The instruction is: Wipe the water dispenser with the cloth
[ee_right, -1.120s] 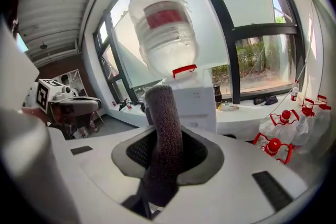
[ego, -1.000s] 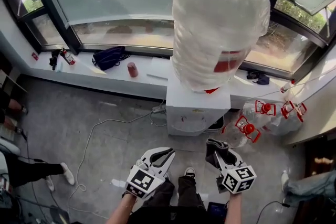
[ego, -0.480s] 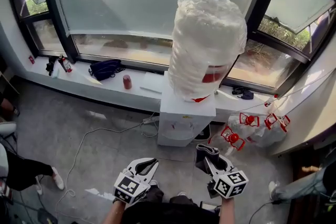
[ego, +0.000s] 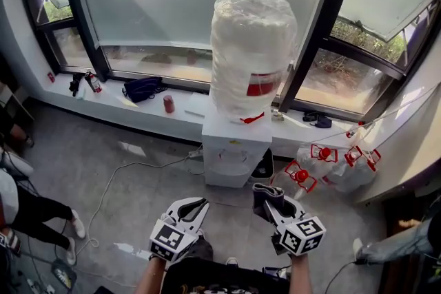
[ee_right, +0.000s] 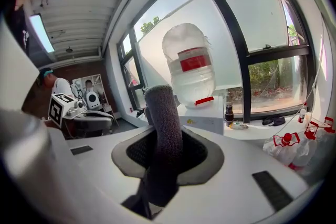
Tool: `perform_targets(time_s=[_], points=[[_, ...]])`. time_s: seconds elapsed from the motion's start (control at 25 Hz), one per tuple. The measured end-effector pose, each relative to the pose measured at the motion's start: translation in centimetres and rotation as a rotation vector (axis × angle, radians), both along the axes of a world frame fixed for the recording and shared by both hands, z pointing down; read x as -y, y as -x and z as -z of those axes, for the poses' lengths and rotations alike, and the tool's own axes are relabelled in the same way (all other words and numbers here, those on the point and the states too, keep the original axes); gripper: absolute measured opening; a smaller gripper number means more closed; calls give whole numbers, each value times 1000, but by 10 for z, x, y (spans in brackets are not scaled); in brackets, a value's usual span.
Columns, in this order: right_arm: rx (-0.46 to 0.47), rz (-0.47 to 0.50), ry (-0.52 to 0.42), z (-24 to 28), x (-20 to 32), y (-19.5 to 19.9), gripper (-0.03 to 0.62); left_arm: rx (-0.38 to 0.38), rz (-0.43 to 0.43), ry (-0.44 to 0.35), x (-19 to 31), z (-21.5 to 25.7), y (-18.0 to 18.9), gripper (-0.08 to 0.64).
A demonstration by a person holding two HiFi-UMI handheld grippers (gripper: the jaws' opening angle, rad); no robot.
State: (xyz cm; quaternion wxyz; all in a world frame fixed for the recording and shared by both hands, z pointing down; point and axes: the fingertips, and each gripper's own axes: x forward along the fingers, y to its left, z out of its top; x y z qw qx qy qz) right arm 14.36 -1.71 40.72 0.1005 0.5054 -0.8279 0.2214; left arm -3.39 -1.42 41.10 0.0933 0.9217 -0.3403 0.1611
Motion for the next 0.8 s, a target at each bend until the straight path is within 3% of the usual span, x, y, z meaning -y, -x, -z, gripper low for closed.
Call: perform_targets(time_s=[0.28, 0.8], points=[[20, 56, -15, 3, -50, -39, 114, -32, 89, -11, -57, 19, -44, 25], [45, 153, -36, -2, -120, -60, 114, -44, 124, -18, -155, 32, -88, 25]])
